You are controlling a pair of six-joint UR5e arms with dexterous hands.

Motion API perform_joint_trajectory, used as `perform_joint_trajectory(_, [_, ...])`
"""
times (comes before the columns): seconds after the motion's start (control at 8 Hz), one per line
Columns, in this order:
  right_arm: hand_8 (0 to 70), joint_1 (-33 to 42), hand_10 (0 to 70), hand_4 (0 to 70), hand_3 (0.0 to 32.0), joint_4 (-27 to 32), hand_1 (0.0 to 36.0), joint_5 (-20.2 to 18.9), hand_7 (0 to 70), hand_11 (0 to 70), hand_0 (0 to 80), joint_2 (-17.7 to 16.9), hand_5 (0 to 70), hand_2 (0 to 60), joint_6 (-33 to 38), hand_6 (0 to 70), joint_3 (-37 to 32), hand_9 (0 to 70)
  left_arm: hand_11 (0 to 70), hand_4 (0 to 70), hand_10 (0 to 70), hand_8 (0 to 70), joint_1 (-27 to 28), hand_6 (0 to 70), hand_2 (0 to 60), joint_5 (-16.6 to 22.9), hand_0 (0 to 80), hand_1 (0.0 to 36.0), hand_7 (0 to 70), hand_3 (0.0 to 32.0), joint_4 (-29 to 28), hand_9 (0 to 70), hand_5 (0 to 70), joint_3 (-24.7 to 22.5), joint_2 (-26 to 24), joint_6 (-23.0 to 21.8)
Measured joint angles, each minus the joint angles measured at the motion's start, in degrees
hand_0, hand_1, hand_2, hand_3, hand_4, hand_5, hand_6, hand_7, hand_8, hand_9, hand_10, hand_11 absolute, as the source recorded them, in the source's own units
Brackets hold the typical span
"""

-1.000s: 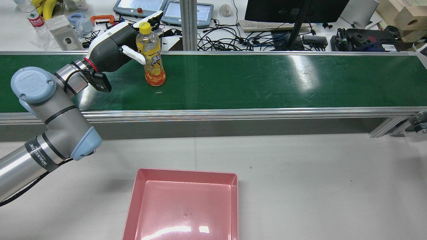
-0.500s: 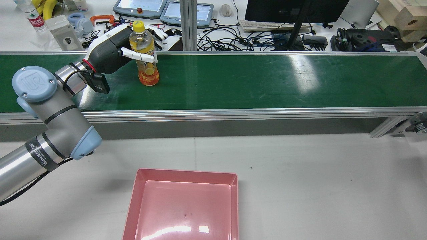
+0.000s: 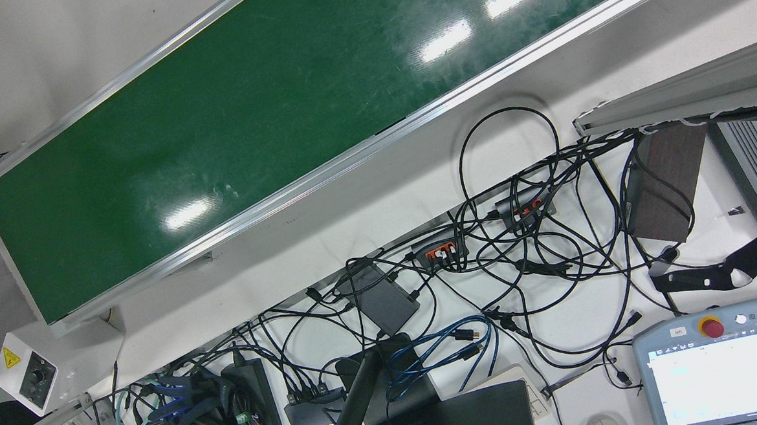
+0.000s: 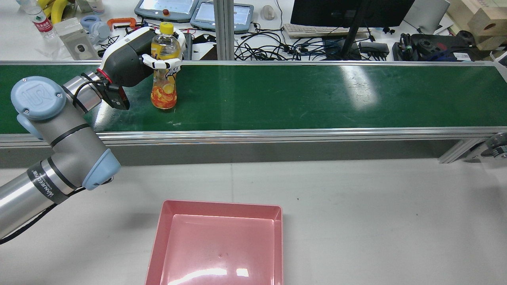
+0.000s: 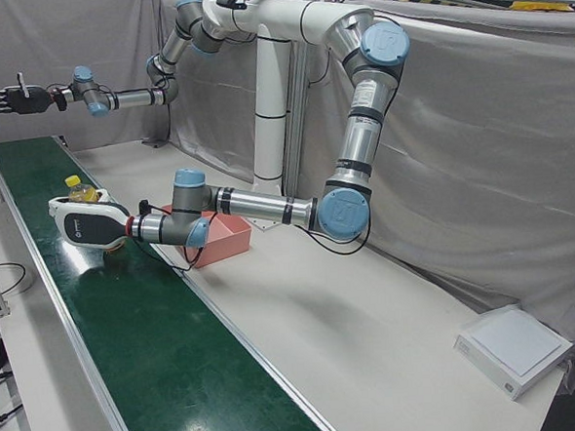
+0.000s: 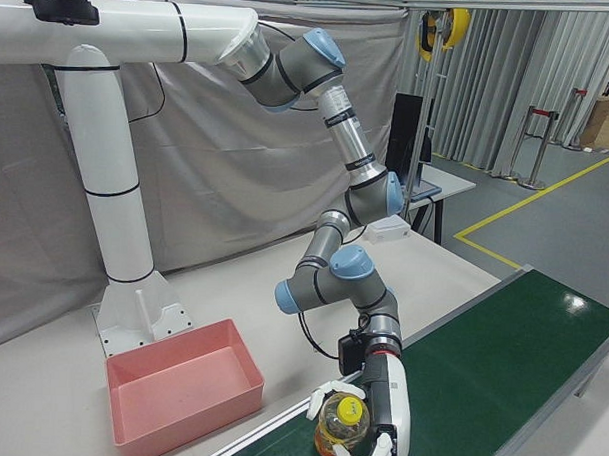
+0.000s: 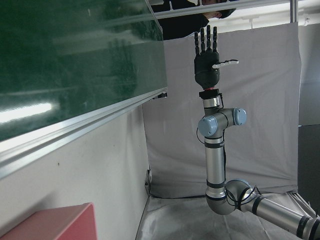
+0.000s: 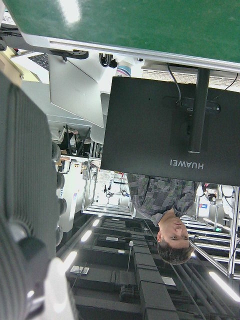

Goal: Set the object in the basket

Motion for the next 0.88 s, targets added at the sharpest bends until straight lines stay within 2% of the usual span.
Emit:
perform_joint_trajectory(0.25, [0.0, 0.0, 0.0, 0.0, 0.0, 0.0, 0.0, 0.0, 0.0, 0.0, 0.0, 0.0, 0.0, 0.0, 0.0, 0.0, 0.0, 0.0, 70.0, 35.4, 70.0, 52.1, 0.3, 38.0, 43.7, 0.2, 53.8, 20.2, 70.0, 0.0, 0.1, 70.0, 70.0, -2.7, 0.0, 0.0])
perform_joint_trajectory(0.5, [0.0, 0.0, 0.0, 0.0, 0.0, 0.0, 0.0, 0.0, 0.0, 0.0, 0.0, 0.0, 0.0, 0.0, 0.0, 0.0, 0.0, 0.0, 70.0, 35.1, 70.0, 51.2, 2.4, 36.5, 38.2, 0.4, 55.4, 20.2, 70.0, 0.0, 0.1, 70.0, 70.0, -5.7, 0.4, 0.4])
perform_joint_trajectory(0.88, [0.0, 0.0, 0.0, 0.0, 0.0, 0.0, 0.0, 0.0, 0.0, 0.0, 0.0, 0.0, 0.0, 0.0, 0.0, 0.0, 0.0, 0.0, 70.0, 35.2, 70.0, 50.4, 7.8, 35.5, 36.8, 0.5, 55.2, 19.7, 70.0, 0.0, 1.2, 70.0, 70.0, -10.5, 0.9, 2.0])
